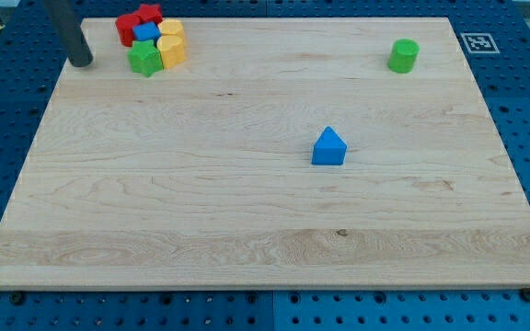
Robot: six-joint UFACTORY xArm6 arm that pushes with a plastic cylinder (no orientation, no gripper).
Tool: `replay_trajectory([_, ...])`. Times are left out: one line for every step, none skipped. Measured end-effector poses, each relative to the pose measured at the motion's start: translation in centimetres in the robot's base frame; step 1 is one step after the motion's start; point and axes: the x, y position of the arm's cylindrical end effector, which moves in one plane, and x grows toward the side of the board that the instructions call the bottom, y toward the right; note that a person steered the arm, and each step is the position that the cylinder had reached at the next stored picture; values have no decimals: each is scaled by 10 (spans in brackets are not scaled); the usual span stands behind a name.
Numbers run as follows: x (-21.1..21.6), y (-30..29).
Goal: Place the green star to the left of the green circle
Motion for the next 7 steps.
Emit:
replay_trajectory([-1,29])
replay_trajectory([-1,55])
replay_trajectory([0,81])
replay_trajectory([24,108])
replay_trajectory([41,140])
replay_trajectory([41,154])
replay_trajectory([41,130])
